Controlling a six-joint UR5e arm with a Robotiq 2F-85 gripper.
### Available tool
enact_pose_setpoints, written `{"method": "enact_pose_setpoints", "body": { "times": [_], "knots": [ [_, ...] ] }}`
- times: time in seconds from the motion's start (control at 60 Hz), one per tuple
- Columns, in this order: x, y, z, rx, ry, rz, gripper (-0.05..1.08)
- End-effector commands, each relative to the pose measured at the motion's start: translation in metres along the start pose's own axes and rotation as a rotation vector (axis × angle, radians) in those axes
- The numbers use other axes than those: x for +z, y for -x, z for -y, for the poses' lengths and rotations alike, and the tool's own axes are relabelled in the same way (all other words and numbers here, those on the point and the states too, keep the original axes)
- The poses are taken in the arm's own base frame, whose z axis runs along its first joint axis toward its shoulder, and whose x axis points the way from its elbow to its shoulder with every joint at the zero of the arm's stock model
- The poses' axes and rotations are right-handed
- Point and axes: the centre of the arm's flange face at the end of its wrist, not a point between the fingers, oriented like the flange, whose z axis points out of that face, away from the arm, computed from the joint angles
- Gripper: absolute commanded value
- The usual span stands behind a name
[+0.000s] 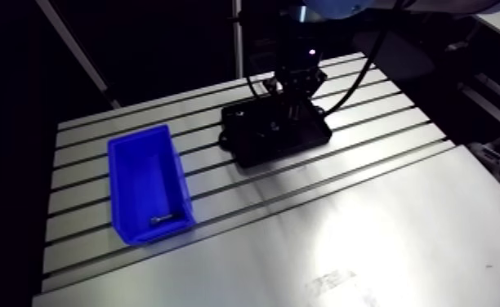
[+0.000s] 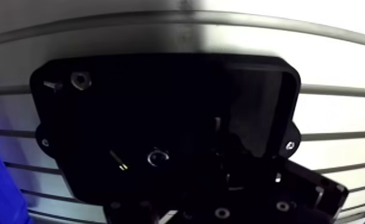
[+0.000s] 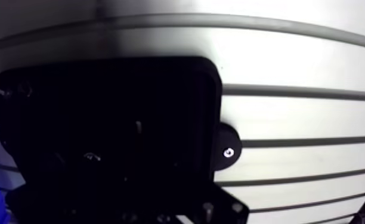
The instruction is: Pick up the M10 bolt from the tray and put it into the blue bin.
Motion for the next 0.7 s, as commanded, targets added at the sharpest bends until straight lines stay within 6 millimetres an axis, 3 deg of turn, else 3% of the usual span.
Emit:
{"method": "enact_pose_setpoints", "body": {
  "times": [0.017, 0.183, 0.367, 0.533, 0.617, 0.7],
  "knots": [
    [-0.007, -0.002, 0.000, -0.001, 0.001, -0.013, 0.93],
    [-0.012, -0.001, 0.001, -0.005, 0.002, -0.017, 1.04],
    [-0.042, 0.009, 0.004, -0.046, -0.020, 0.040, 1.07],
    [-0.101, 0.027, 0.007, -0.249, -0.013, 0.018, 1.07],
    [-0.118, 0.037, 0.011, -0.304, 0.004, -0.012, 1.07],
    [-0.143, 0.047, 0.030, -0.472, 0.025, -0.053, 1.07]
  ]
}}
